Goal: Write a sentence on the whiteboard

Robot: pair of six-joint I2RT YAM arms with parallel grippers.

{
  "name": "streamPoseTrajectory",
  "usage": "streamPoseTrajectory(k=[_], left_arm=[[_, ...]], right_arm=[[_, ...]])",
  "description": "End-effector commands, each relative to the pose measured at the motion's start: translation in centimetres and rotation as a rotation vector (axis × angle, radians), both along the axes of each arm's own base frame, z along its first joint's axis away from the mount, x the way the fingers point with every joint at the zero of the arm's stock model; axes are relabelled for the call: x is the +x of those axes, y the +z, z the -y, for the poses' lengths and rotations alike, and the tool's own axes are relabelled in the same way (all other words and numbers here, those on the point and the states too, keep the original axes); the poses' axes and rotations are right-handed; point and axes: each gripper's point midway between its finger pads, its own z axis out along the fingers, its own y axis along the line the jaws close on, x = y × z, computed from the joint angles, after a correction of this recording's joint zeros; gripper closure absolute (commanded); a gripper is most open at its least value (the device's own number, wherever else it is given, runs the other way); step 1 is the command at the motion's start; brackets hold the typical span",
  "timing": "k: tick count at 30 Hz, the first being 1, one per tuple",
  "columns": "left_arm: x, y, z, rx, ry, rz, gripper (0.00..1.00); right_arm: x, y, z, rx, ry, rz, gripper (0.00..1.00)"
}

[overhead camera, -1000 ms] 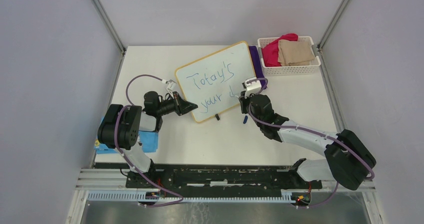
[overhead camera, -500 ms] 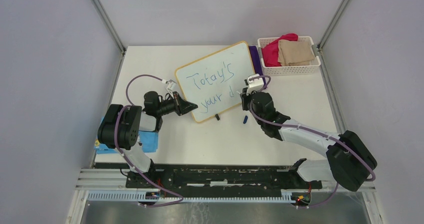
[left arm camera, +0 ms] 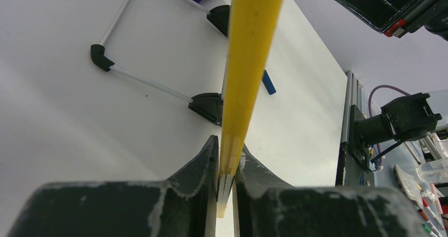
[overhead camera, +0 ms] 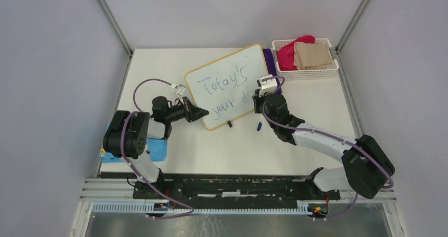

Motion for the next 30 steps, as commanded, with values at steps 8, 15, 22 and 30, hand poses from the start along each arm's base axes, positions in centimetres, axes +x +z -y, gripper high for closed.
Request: streamPoseTrajectory(k=[8, 15, 22, 30], left_arm=[[0.4, -2.1, -0.6, 0.060, 0.051, -0.055, 0.98], [0.4, -2.2, -0.5, 0.061, 0.051, -0.056, 0.98], [0.3, -2.2, -0.5, 0.062, 0.049, -0.055, 0.98], [0.3, -2.2, -0.5, 0.065, 0.046, -0.053, 0.98]], right_arm=[[0.2, 1.1, -1.3, 0.044, 0.051, 0.017, 1.00], [-0.8, -0.8, -0.6, 0.035, 0.049, -0.013, 1.00], [-1.2, -1.6, 0.5, 0.011, 0.017, -0.020, 1.00], [0.1, 0.3, 0.5, 0.003, -0.011, 0.014, 1.00]])
